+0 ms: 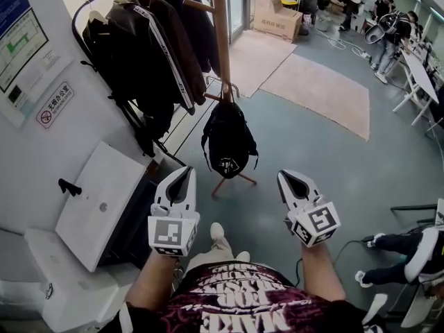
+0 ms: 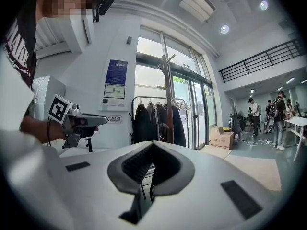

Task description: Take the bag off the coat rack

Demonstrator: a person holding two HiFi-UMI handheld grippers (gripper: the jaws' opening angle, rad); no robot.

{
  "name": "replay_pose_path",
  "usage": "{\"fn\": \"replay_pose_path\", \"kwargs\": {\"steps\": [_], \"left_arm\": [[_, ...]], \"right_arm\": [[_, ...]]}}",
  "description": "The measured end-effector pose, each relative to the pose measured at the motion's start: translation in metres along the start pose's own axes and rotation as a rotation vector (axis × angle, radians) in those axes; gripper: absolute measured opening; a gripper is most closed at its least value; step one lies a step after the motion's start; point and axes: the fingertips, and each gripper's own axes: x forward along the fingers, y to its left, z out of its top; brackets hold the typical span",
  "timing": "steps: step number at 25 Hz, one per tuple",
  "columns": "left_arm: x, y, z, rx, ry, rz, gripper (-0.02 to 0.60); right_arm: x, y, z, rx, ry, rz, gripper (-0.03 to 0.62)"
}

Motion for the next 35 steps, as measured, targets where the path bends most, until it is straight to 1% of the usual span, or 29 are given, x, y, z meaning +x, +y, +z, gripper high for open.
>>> {"fn": "replay_pose_path", "kwargs": {"steps": [8, 12, 22, 32, 35], "left_arm": [[0.036, 0.02, 0.0, -0.014, -0.018, -0.028, 0.006], [0.052, 0.032, 0.005, -0.017, -0.045, -0.029, 0.006], [0.097, 0.059, 0.0, -0.03, -0.027, -0.056, 0.006], [0.127, 0.087, 0.001, -0.033, -0.04, -0.083, 0.006], [0.136, 0.093, 0.0, -0.031, -0.045, -0.103, 0.006]], "right_arm": [[0.033, -0.014, 0.01, -0.018, 0.008, -0.025, 0.005], [0.051, -0.022, 0.015, -0.023, 0.01, -0.032, 0.005], [0.096, -0.037, 0.02, -0.03, 0.03, -0.04, 0.005], [0.132, -0.041, 0.032, -0.045, 0.025, -0.059, 0.005], [0.141, -0.043, 0.034, -0.05, 0.027, -0.072, 0.005]]}}
